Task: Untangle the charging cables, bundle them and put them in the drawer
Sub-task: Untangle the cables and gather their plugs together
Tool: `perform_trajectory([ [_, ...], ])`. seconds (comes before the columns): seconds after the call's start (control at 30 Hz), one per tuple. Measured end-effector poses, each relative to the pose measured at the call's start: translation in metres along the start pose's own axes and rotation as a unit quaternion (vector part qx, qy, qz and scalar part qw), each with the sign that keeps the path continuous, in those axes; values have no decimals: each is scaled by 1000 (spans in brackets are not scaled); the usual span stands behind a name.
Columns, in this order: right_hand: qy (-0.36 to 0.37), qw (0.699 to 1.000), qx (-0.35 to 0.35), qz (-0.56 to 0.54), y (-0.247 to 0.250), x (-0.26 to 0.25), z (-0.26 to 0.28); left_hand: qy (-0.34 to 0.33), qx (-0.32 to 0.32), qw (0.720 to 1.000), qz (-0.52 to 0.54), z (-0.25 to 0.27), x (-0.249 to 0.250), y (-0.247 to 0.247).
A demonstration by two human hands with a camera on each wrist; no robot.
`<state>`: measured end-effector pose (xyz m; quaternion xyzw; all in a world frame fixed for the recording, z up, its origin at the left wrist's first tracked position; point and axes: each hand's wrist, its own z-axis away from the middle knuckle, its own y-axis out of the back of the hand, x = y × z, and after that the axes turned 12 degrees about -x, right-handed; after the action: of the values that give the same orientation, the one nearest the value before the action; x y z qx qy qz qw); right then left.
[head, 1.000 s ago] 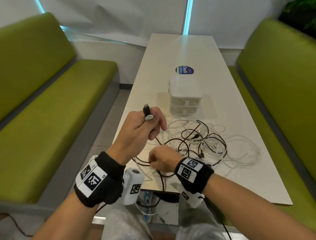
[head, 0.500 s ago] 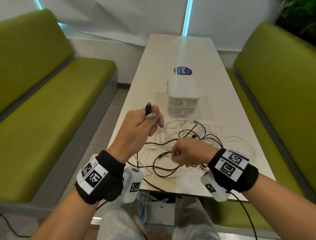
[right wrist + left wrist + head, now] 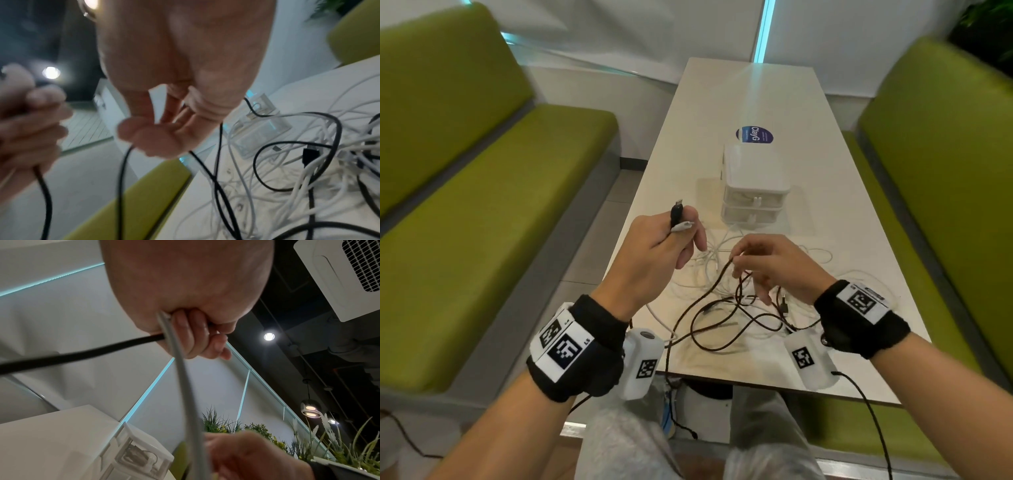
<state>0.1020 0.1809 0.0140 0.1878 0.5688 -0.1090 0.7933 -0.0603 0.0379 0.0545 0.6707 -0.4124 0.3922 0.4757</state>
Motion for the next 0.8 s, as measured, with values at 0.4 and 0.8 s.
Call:
perform_trajectory([
  [0.4,-192,919,-256,230,11,7,35,-8,4,1000,1,-4,5,-5],
  [0.8,-338,751,-93,559,13,24,40,2,-15,1000,-22,-6,-1,-13],
])
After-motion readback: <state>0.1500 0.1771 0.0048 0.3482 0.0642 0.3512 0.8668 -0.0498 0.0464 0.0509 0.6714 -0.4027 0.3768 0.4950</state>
